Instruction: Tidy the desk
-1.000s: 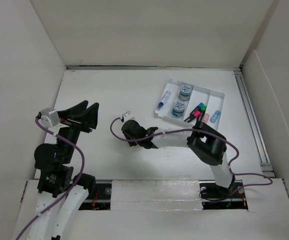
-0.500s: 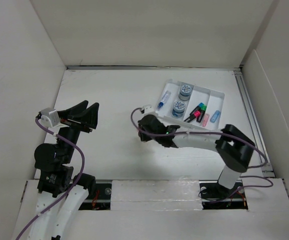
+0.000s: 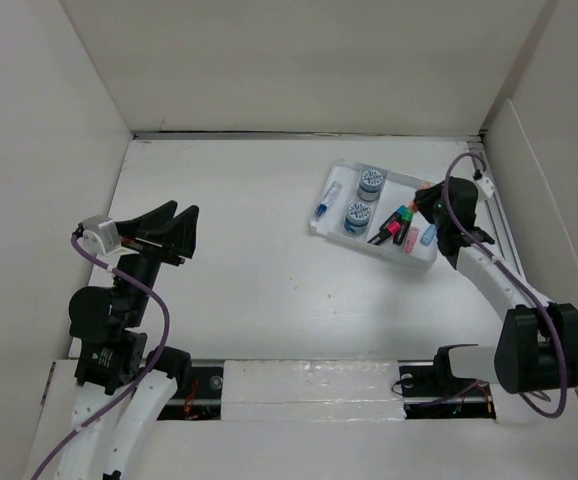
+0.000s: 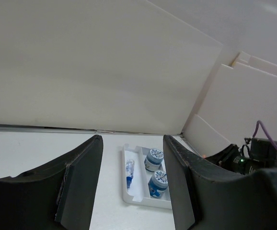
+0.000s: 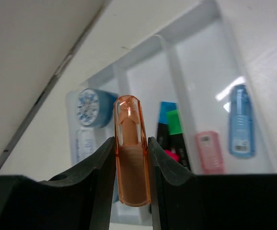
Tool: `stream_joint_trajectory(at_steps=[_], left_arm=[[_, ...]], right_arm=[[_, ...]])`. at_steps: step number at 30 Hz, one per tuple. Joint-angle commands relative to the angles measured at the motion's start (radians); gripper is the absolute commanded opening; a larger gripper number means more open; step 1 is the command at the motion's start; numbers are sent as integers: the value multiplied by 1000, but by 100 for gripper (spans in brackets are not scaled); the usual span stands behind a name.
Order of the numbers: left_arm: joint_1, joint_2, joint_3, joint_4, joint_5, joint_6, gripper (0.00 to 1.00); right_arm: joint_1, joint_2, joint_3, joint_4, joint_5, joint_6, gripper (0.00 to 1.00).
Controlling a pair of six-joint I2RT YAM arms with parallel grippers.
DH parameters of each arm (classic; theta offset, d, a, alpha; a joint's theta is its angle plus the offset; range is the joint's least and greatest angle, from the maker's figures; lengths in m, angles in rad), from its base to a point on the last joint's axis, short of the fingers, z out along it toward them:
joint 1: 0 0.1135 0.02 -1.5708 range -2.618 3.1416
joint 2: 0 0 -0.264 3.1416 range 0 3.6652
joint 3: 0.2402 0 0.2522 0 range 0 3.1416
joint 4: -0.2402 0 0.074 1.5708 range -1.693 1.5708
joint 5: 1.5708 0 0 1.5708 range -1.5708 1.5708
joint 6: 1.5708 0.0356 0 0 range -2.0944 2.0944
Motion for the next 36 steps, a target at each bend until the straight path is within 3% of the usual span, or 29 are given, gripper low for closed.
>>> stream_joint_trajectory(at_steps=[1,7,10,17,21,22,28,36], left_arm=[[-2,8,1,53,16,-4,49],[-2,-1,1,51,12,-3,49],[-2,5,4,46,13,-3,49],[-2,8,4,48,18,-6,49],[-2,16,1,51,15,-1,50],[-2,27,4,51,31,2,51],[-2,63,7,56,65,9,58],[-2,106,11,48,65,8,68]], right_arm=[[-124,45,-60,61,-190,83,15],[-187,119,-90,101,-302,114,21],[-213,120,-106,112,-324,117,32],[-213,88,-96,106,-336,126,74],[-213,18,-103,113,-364,141,75],[-185,-53,-110,132,-377,152,100],[-51,-202,-83,139,-410,109,100],[294,-372,-75,273,-609,-59,100]])
